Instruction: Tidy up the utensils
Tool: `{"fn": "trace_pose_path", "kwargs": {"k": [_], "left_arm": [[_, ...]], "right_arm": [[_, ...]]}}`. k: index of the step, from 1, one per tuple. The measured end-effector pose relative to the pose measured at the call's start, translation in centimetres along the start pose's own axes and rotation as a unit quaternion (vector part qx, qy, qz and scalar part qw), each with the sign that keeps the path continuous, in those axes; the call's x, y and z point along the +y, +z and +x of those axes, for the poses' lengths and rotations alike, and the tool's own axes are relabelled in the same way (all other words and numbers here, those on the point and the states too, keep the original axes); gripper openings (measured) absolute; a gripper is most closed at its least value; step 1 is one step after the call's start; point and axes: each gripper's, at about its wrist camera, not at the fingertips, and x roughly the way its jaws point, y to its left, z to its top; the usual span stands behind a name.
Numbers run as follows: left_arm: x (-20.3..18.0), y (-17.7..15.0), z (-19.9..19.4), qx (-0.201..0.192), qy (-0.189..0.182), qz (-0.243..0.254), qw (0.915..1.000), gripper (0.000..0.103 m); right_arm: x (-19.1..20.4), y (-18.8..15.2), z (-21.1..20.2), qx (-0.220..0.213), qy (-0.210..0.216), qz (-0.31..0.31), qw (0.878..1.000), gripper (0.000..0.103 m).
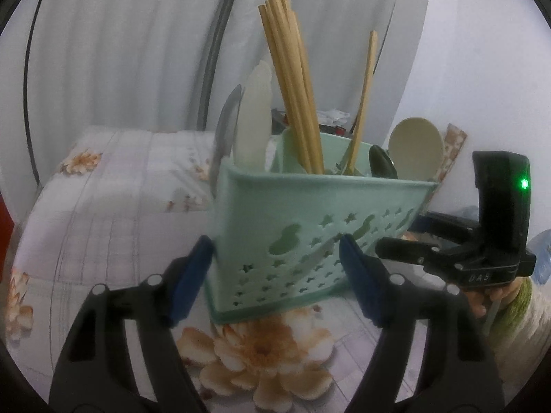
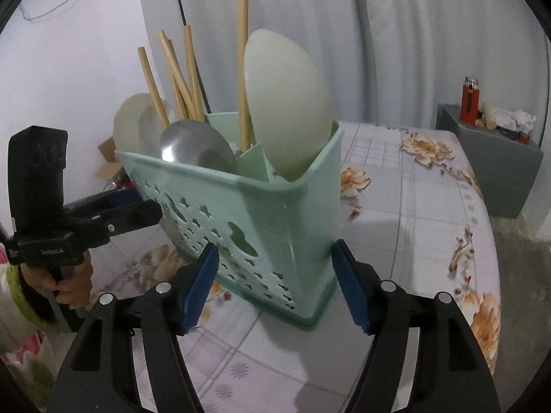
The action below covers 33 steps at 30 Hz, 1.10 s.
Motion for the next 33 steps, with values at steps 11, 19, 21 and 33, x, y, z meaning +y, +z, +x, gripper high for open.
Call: {"fn": "trace_pose_path", "kwargs": {"k": [11, 19, 21, 33], "left_arm": [[-1.8, -3.2, -5.5, 0.014, 0.028, 0.002, 0.9995, 0.072], [-2.6, -4.9, -7.3, 0.002, 0.041, -0.038, 0.9984, 0.073], [-2.5, -5.0, -7.6, 0.002, 0.043, -0.049, 0.9979, 0.074], [-3.3, -7.8, -13.7, -0.001, 0.113, -0.103, 0.9882, 0.086]], "right_arm": [[4.8, -2.7, -2.6, 0.017, -0.022, 0.013, 1.000, 0.067], [6.0, -4.2, -4.4, 0.019, -0.025, 0.049, 0.998, 0.067], [6.2, -4.2, -4.6, 0.021, -0.026, 0.053, 0.998, 0.067], [9.7, -6.7, -9.8, 0.006, -0.054, 0.065, 0.996, 0.067]]}}
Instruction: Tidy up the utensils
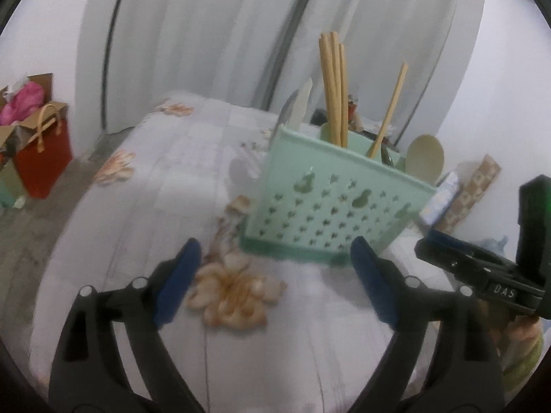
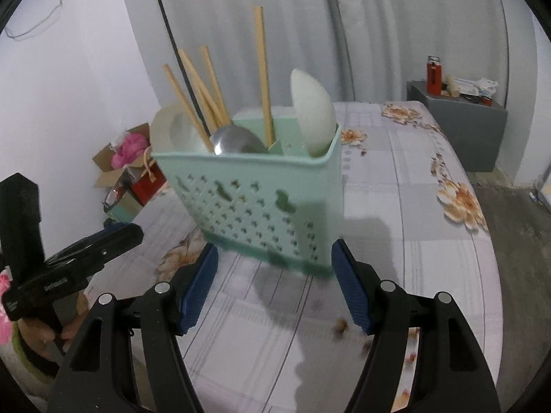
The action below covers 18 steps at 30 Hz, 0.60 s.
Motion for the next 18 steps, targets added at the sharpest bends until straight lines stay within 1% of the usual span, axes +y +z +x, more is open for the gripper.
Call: {"fn": "trace_pose_path", "kwargs": {"k": [1, 3, 6, 8, 11, 12, 13, 15, 18], "left_arm": [[-0.1, -0.4, -0.5, 0.001, 0.011, 0.003, 0.9999, 0.087], [-0.4, -1.0, -1.3, 0.001, 0.036, 0.008, 0.9993, 0.090], [-0.7, -2.1, -2.5, 0.005, 0.058, 0.008, 0.9982, 0.091], [-1.2, -2.7, -3.2, 0.008, 0.075, 0.010, 0.9971, 0.093], [-1.5, -3.2, -3.9, 0.003, 0.087, 0.022, 0.9960, 0.094], [-1.6, -3.2, -4.1, -0.002, 0.103, 0.025, 0.9943, 0.094], [-1.6, -3.2, -4.3, -0.006, 0.113, 0.026, 0.9932, 0.094], [-1.6, -2.9, -4.8, -0.011, 0.120, 0.022, 0.9925, 0.094], [-1.5, -2.6, -5.5, -0.019, 0.125, 0.015, 0.9918, 0.094]], "right_arm": [[0.4, -0.3, -0.2, 0.002, -0.007, -0.003, 1.000, 0.067], [1.5, -1.0, -0.7, 0.003, -0.031, -0.013, 0.999, 0.074], [3.1, -1.7, -1.3, -0.004, -0.058, -0.028, 0.998, 0.080], [4.0, -1.9, -1.5, -0.006, -0.068, -0.038, 0.997, 0.084], [5.3, -2.4, -1.8, -0.011, -0.087, -0.053, 0.995, 0.089], [5.7, -2.5, -1.9, -0.015, -0.099, -0.055, 0.993, 0.091], [5.9, -2.5, -1.9, -0.016, -0.103, -0.056, 0.993, 0.092], [6.0, -2.7, -2.1, -0.015, -0.103, -0.052, 0.993, 0.096], [6.3, -2.8, -2.4, -0.020, -0.110, -0.050, 0.992, 0.096]]}}
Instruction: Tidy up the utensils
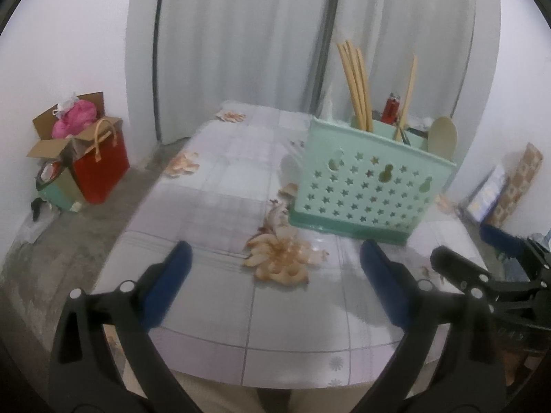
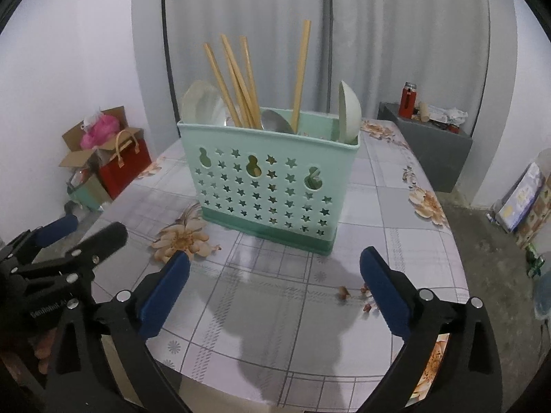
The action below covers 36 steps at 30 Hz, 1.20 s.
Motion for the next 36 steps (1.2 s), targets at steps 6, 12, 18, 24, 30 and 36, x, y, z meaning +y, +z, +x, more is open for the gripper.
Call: {"fn": "trace_pose_path", "kwargs": {"k": [6, 12, 18, 24, 30, 36], "left_arm": [[0.3, 0.2, -0.7, -0.006, 0.013, -0.005, 0.9999, 0.094], [0.6, 0.4, -0.9, -0.012, 0.023, -0.009, 0.9996, 0.094], [0.8, 0.4, -0.7, -0.013, 0.039, -0.013, 0.9991, 0.094], [1.0, 0.3, -0.6, -0.011, 0.055, -0.012, 0.9984, 0.094], [0.8, 0.1, -0.4, -0.005, 0.081, 0.000, 0.9967, 0.094], [0.8, 0.1, -0.2, 0.000, 0.102, 0.013, 0.9947, 0.094]], "right_arm": [[-0.2, 0.3, -0.7, -0.013, 0.004, 0.008, 1.000, 0.096], [-0.6, 0.4, -1.1, -0.024, 0.012, 0.019, 0.999, 0.096], [-0.6, 0.4, -1.1, -0.027, -0.011, 0.022, 0.999, 0.096], [-0.6, 0.2, -0.7, -0.020, -0.033, 0.036, 0.999, 0.096], [-0.3, 0.0, -0.6, -0.009, -0.088, 0.018, 0.996, 0.096], [-0.7, 0.0, -0.3, -0.001, -0.097, 0.032, 0.995, 0.096]]}}
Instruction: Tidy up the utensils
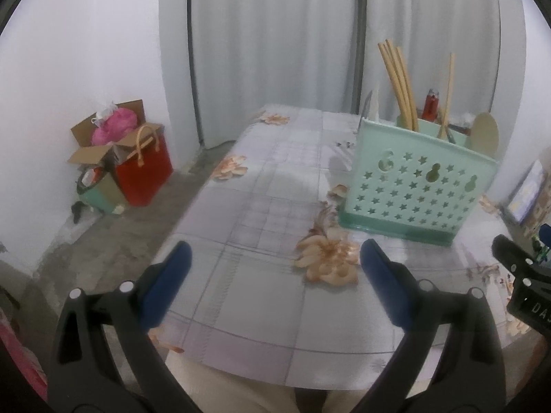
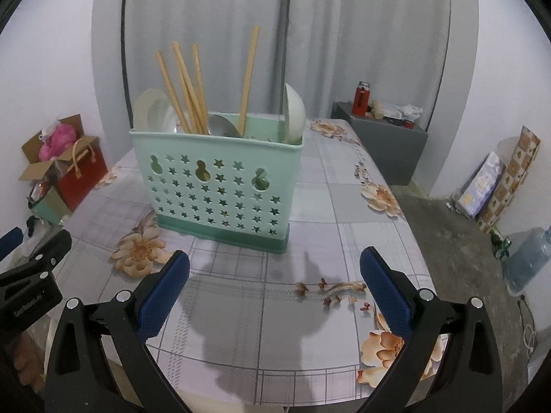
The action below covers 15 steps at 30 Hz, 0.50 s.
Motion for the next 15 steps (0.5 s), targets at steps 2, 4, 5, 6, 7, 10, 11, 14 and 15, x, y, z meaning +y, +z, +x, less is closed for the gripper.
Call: {"fn": "trace_pose_path", "kwargs": {"k": [2, 4, 5, 6, 7, 10, 11, 14, 15], "left_arm": [[0.0, 0.0, 0.0, 0.000, 0.006, 0.003, 1.0000, 0.094], [0.1, 0.0, 0.2, 0.006, 0.008, 0.004, 0.9999, 0.094], [0.2, 0.0, 0.3, 0.010, 0.009, 0.002, 0.9999, 0.094], [0.2, 0.0, 0.4, 0.014, 0.010, -0.001, 0.9998, 0.094], [0.3, 0.0, 0.5, 0.017, 0.012, -0.003, 0.9998, 0.094], [0.4, 0.0, 0.8, 0.022, 0.018, -0.006, 0.9996, 0.094], [0.4, 0.0, 0.9, 0.023, 0.018, -0.006, 0.9995, 0.094], [0.4, -0.1, 1.0, 0.025, 0.023, -0.003, 0.9994, 0.094], [0.3, -0.1, 1.0, 0.026, 0.024, -0.002, 0.9994, 0.094]], "right_arm": [[0.0, 0.0, 0.2, 0.004, -0.009, 0.000, 1.000, 0.096], [0.1, 0.0, 0.5, 0.007, -0.019, -0.003, 1.000, 0.096], [0.2, 0.0, 0.6, 0.008, -0.023, -0.004, 1.000, 0.096], [0.2, -0.1, 0.7, 0.009, -0.027, -0.003, 1.000, 0.096], [0.2, 0.0, 0.8, 0.009, -0.028, -0.001, 1.000, 0.096], [0.1, 0.0, 0.8, 0.008, -0.032, 0.005, 0.999, 0.096], [0.0, 0.0, 0.9, 0.008, -0.035, 0.006, 0.999, 0.096], [-0.2, 0.2, 1.0, 0.008, -0.043, 0.014, 0.999, 0.096], [-0.2, 0.2, 1.1, 0.008, -0.042, 0.015, 0.999, 0.096]]}}
